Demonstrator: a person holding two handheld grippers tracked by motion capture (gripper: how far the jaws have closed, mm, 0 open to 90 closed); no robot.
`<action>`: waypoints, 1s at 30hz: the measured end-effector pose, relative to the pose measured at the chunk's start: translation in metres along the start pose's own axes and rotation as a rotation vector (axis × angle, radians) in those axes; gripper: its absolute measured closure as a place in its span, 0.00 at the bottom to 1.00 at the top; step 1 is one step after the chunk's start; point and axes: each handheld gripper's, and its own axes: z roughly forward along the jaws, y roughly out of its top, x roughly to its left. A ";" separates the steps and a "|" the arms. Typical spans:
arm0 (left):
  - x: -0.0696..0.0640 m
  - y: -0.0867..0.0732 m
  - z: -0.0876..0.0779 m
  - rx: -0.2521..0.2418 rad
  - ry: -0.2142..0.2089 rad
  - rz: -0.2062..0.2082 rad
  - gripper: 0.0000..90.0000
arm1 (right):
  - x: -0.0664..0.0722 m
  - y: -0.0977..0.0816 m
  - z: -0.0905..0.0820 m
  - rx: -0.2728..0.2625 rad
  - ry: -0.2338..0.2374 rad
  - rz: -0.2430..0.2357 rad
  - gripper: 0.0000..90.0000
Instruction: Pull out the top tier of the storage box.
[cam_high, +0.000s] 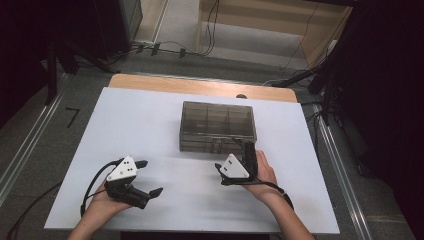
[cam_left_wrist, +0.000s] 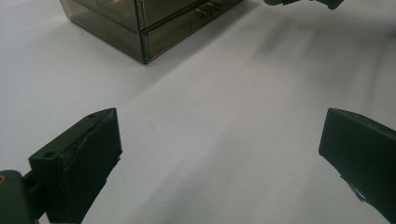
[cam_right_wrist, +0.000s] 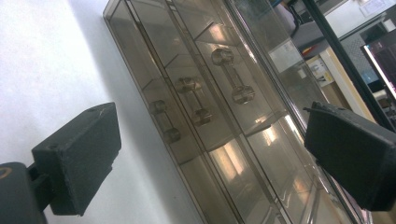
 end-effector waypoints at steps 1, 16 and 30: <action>0.000 0.000 0.000 0.000 0.001 0.001 0.00 | 0.001 0.000 0.000 -0.001 -0.005 -0.004 0.03; -0.001 0.000 0.000 -0.003 -0.004 -0.001 0.00 | 0.006 0.001 0.002 0.019 -0.066 -0.096 0.03; -0.001 0.000 0.000 -0.002 -0.003 0.000 0.00 | 0.010 0.001 0.003 0.032 -0.109 -0.169 0.03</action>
